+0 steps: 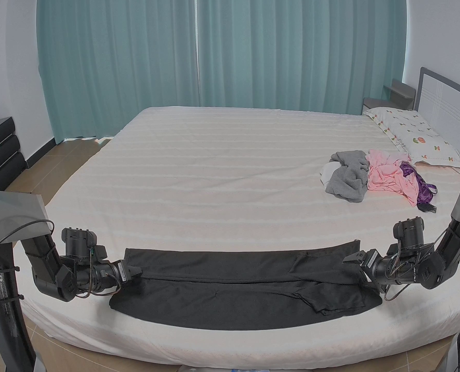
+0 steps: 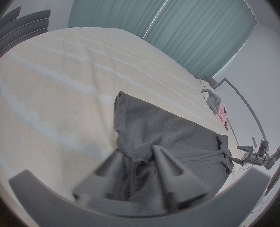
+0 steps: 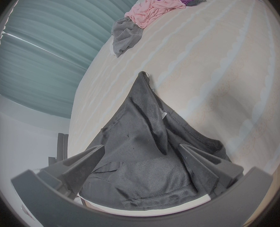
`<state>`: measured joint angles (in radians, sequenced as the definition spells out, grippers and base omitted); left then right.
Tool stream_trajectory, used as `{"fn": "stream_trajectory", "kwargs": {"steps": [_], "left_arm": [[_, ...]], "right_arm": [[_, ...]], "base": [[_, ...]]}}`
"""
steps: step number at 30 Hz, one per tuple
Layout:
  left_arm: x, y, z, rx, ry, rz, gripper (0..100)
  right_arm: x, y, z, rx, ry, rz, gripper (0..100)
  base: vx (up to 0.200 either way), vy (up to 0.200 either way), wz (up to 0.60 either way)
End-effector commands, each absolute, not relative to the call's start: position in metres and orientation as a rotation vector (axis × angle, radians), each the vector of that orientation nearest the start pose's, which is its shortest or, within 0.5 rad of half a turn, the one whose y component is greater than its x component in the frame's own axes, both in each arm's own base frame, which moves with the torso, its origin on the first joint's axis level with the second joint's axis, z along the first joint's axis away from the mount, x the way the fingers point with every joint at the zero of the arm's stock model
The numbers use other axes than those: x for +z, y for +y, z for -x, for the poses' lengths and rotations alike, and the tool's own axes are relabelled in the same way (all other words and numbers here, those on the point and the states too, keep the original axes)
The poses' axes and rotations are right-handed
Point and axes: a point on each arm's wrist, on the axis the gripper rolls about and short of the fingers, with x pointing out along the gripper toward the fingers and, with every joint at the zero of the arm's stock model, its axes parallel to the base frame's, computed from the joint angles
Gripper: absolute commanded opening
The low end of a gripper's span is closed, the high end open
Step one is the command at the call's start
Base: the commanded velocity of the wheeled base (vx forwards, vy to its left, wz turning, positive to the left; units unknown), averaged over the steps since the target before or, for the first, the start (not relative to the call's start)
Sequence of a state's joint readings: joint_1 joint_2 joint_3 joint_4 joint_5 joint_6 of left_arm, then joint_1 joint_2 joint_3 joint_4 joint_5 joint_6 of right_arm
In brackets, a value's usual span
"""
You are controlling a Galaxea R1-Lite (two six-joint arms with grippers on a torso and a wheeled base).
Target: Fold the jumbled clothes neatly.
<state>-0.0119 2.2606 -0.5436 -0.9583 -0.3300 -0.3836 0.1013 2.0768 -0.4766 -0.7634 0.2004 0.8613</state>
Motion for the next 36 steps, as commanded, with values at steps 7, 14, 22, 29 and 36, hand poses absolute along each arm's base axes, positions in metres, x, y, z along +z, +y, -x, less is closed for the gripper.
{"fn": "stream_trajectory", "kwargs": {"steps": [7, 14, 22, 29, 36], "left_arm": [[-0.009, -0.011, -0.310, -0.180, 0.776, 0.481, 0], [-0.008, -0.011, -0.310, -0.185, 0.750, 0.476, 0], [-0.009, -0.011, -0.309, -0.184, 0.751, 0.480, 0], [-0.010, -0.013, -0.309, -0.183, 0.755, 0.479, 0], [-0.009, -0.013, -0.314, -0.184, 0.738, 0.476, 0]], "right_arm": [[0.010, 0.030, -0.280, -0.104, 0.910, -0.850, 100], [0.012, 0.020, -0.282, -0.124, 0.889, -0.888, 100], [0.013, 0.019, -0.282, -0.128, 0.889, -0.898, 100], [0.013, 0.019, -0.281, -0.129, 0.889, -0.899, 100], [0.019, 0.020, -0.281, -0.134, 0.869, -0.937, 100]], "base": [[0.000, 0.000, 0.00], [0.000, 0.000, 0.00], [0.000, 0.000, 0.00], [-0.171, 0.000, 0.00], [-0.086, 0.000, 0.00]]}}
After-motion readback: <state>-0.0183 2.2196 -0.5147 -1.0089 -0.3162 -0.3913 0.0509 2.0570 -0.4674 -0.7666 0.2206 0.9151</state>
